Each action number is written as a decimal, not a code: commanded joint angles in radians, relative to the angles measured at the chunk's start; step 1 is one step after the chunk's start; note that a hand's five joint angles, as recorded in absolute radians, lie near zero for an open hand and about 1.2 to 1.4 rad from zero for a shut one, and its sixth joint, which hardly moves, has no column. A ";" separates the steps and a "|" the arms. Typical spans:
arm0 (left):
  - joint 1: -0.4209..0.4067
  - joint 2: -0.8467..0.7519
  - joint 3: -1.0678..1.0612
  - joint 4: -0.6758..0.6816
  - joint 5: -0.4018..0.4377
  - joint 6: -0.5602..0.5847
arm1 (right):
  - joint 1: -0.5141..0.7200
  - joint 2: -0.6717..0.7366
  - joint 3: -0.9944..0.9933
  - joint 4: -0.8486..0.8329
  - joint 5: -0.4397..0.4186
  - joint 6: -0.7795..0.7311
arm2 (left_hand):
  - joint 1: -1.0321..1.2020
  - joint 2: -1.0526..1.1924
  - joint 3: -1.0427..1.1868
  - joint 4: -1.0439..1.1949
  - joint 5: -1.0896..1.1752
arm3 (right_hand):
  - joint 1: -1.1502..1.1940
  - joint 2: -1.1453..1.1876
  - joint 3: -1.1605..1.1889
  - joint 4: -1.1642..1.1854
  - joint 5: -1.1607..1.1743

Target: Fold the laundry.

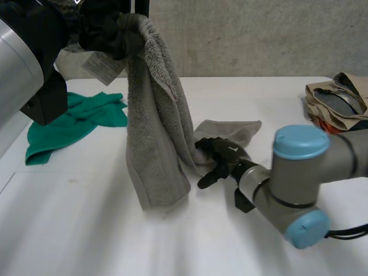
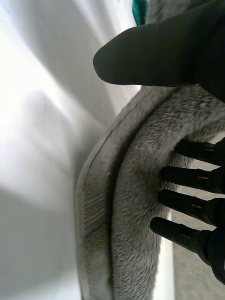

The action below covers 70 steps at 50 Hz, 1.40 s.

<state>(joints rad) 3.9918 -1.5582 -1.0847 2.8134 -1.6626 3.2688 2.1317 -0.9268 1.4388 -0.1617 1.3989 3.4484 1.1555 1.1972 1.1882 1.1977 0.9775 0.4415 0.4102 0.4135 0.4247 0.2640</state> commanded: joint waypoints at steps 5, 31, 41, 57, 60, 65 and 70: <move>0.000 0.018 0.032 0.005 -0.048 -0.037 | 0.037 0.144 -0.133 -0.006 0.140 0.058 | 0.241 0.199 0.208 0.199 0.244 | 0.783 0.814 0.811 0.799 0.786; 0.418 -0.066 -0.224 0.017 0.162 0.020 | -0.366 -0.400 -0.242 0.416 -0.095 -0.753 | 0.241 0.199 0.208 0.199 0.244 | 0.955 0.986 0.983 0.972 0.958; 0.405 -0.396 -0.150 0.121 0.192 0.009 | -0.311 -0.201 -0.316 0.331 -0.066 -0.761 | 0.241 0.199 0.208 0.199 0.244 | 0.955 0.986 0.983 0.972 0.958; 0.391 -0.560 0.365 0.354 0.070 -0.141 | -0.316 -0.062 -0.528 -0.450 0.061 -0.778 | 0.241 0.199 0.208 0.199 0.244 | 0.955 0.986 0.983 0.972 0.958; 0.385 -0.533 0.350 0.386 0.058 -0.158 | -0.312 -0.087 -0.502 -0.512 0.071 -0.747 | 0.241 0.199 0.208 0.199 0.244 | 0.955 0.986 0.983 0.972 0.958; 0.368 -0.456 0.221 0.480 0.058 -0.124 | -0.303 -0.141 -0.411 -0.481 0.065 -0.726 | 0.241 0.199 0.208 0.199 0.244 | 0.955 0.986 0.983 0.972 0.958; 0.372 -0.428 0.060 0.590 0.089 -0.051 | -0.308 -0.170 -0.296 -0.394 0.061 -0.726 | 0.241 0.199 0.208 0.199 0.244 | 0.955 0.986 0.983 0.972 0.958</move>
<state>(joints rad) 4.3654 -2.0333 -0.8354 3.2854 -1.6060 3.1390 1.8248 -1.0574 1.0152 -0.6579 1.4677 2.7188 1.1555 1.1973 1.1892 1.1981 0.9776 1.1119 1.1731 1.1880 1.1981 1.0124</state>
